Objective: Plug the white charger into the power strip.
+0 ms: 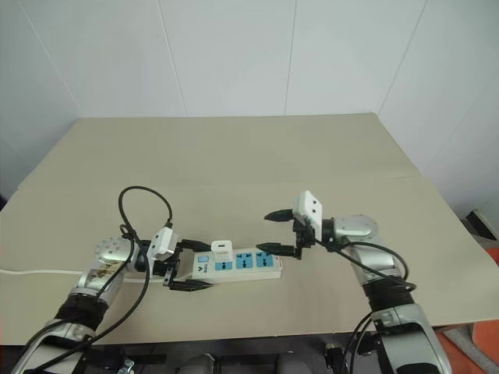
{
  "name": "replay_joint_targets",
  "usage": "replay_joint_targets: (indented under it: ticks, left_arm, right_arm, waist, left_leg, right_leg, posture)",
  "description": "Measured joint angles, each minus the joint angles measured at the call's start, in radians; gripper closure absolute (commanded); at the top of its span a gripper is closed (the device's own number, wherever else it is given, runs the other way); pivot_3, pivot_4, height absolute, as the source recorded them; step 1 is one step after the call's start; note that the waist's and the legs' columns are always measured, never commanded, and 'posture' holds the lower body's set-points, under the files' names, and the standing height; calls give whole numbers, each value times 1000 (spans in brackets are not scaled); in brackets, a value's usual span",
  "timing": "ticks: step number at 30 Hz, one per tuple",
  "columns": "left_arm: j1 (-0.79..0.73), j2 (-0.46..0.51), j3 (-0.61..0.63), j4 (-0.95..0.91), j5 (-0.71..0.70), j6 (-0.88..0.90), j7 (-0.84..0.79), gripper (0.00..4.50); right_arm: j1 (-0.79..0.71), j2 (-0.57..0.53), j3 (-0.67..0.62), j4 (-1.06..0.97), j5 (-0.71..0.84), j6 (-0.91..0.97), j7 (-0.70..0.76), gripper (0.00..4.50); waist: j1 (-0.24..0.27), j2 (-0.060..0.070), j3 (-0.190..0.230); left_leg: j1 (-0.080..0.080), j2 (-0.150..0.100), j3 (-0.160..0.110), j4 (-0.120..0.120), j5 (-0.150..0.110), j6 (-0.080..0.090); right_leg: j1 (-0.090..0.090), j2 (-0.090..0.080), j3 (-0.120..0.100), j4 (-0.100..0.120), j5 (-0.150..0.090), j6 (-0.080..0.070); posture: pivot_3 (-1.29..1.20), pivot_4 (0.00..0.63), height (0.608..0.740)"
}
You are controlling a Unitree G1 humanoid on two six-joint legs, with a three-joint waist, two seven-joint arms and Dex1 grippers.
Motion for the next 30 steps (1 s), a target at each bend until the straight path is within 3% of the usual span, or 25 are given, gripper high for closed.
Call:
replay_joint_targets:
  ticks: [4,12,22,30]
  left_arm:
    - [34,127,97,-148,-86,95,-10,42]
    - [75,299,264,-202,-158,199,-3,42]
    - [250,309,356,-281,-195,244,71,42]
    - [270,309,371,-322,-201,267,105,42]
  right_arm:
    - [35,-93,-62,-54,42,38,23,0]
    - [121,-258,-188,-76,76,52,49,0]
    - [268,-349,-289,-143,113,66,66,0]
    - [295,-361,-290,-153,111,61,64,0]
  waist:
    - [0,0,4]
    - [3,1,6]
    - [2,1,8]
    - [4,1,8]
  left_leg:
    - [0,0,0,0,0,0]
    - [0,0,1,-1,0,0]
    - [1,1,3,-1,0,0]
    - [2,2,5,0,0,0]
  right_leg:
    - [0,-1,0,-1,0,0]
    - [0,-1,0,-2,-1,1]
    - [0,-1,0,-2,-3,3]
    - [1,-2,1,-2,-4,3]
  posture:
    - [0,150,740]
    - [0,150,740]
    - [0,150,740]
    - [0,150,740]
